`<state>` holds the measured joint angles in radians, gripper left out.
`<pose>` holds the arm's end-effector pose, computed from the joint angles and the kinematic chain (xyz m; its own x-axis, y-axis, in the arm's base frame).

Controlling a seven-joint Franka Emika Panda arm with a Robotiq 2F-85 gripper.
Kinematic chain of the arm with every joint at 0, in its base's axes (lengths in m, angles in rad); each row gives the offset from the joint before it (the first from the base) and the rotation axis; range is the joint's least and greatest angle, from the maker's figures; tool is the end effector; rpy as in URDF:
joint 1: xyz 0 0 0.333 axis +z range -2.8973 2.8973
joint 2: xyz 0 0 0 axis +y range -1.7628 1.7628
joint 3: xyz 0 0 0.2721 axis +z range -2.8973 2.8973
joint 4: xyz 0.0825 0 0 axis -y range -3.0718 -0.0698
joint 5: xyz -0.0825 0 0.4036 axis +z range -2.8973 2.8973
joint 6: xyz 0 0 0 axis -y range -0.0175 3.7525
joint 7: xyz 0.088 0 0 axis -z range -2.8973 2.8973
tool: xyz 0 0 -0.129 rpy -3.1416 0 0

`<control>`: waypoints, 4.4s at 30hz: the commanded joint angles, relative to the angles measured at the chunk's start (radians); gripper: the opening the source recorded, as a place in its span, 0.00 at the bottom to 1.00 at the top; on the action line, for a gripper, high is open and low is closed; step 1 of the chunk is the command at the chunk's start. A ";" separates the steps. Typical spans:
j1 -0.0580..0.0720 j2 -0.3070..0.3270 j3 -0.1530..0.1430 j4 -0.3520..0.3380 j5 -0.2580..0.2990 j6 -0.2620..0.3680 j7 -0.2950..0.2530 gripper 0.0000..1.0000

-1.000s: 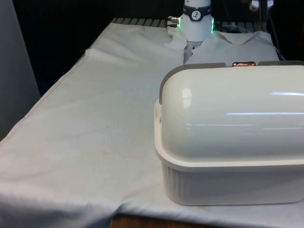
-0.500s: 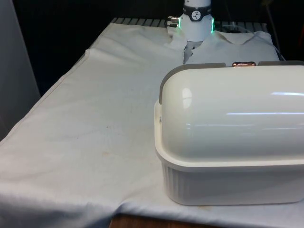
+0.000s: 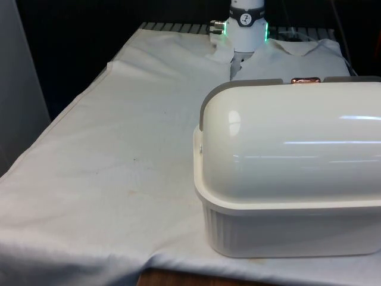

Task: Open the lid, then close it.

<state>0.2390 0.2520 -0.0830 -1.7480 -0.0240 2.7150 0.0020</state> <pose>0.6907 0.1135 0.4438 0.7397 0.1521 0.6555 0.1662 -0.9852 0.0412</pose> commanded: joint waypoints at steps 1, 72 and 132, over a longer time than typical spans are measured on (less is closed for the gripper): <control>-0.004 -0.001 0.006 0.006 0.013 -0.012 -0.008 0.00; -0.014 0.103 -0.008 0.078 0.022 -0.034 -0.012 0.75; -0.006 0.199 0.001 0.092 0.014 0.068 -0.003 0.00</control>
<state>0.2370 0.4500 -0.0900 -1.6540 -0.0200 2.7780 0.0030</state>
